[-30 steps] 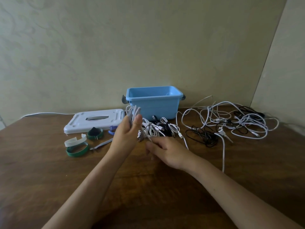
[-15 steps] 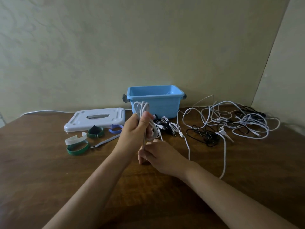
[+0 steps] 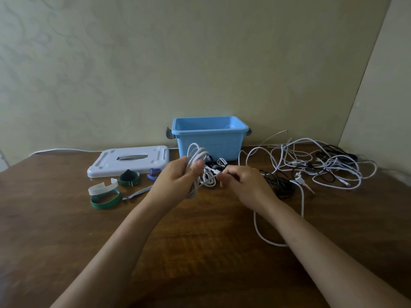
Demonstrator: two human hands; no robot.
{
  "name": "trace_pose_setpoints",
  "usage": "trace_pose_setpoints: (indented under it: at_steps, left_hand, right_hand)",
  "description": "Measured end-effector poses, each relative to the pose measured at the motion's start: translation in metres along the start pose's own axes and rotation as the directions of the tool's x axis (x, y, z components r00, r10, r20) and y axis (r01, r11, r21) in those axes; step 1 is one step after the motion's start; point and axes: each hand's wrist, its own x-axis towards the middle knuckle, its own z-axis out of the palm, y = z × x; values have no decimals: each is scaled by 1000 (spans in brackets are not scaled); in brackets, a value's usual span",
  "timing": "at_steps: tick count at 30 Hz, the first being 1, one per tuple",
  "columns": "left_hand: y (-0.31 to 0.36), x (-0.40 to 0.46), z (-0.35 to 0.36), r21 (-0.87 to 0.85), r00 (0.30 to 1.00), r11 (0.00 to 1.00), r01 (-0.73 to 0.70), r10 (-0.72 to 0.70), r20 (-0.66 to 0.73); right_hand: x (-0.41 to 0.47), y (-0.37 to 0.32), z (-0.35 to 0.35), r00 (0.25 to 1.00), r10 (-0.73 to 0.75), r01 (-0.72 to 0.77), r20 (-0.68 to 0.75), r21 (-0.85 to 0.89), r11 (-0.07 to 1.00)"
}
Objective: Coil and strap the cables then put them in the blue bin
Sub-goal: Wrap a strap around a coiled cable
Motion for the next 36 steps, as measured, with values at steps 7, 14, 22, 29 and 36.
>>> trace_pose_setpoints:
  at_steps: [7,14,22,29,36]
  left_hand:
    - [-15,3,12,234,997,969,-74,69,29]
    - [-17,2,16,110,999,993,-42,39,21]
    - [-18,6,18,127,996,989,-74,68,55]
    - [-19,7,19,181,996,983,-24,7,89]
    - [-25,8,19,291,996,955,-64,43,80]
  right_hand:
    - [-2,-14,6,993,107,-122,58,496,860]
    - [-3,-18,1,991,115,-130,64,624,770]
    - [-5,-21,5,988,132,-152,79,614,775]
    - [-5,-19,-1,1000,14,-11,-4,372,928]
    - [-5,-17,-4,996,-41,57,-82,216,975]
